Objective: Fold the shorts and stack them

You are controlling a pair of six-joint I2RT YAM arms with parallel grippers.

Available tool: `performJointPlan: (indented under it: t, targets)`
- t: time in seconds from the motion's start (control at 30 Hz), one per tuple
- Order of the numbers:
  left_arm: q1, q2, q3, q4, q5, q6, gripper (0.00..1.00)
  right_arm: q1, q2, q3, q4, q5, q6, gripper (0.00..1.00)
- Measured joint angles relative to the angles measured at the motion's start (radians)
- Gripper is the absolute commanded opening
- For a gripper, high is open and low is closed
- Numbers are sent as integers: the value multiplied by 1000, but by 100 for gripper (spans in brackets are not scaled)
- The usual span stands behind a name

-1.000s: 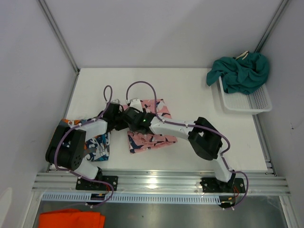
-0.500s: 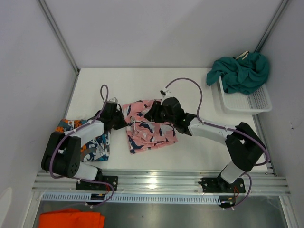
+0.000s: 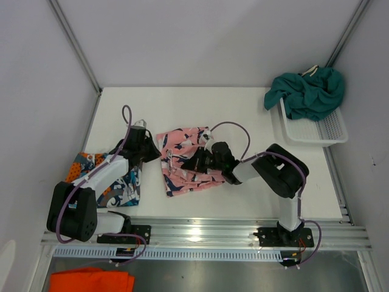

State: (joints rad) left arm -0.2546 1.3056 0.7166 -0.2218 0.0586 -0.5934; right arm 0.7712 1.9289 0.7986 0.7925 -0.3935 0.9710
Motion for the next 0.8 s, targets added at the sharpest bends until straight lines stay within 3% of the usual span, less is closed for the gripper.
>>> performJointPlan:
  t: [0.2, 0.5, 0.8]
  targets:
    - [0, -7, 2, 4, 14, -1, 11, 27, 80, 0, 123, -26, 37, 0]
    - [-4, 14, 5, 43, 65, -1, 10, 131, 82, 48, -26, 82, -90, 0]
    - [-95, 88, 44, 90, 80, -2, 9, 144, 140, 71, 0, 95, -96, 0]
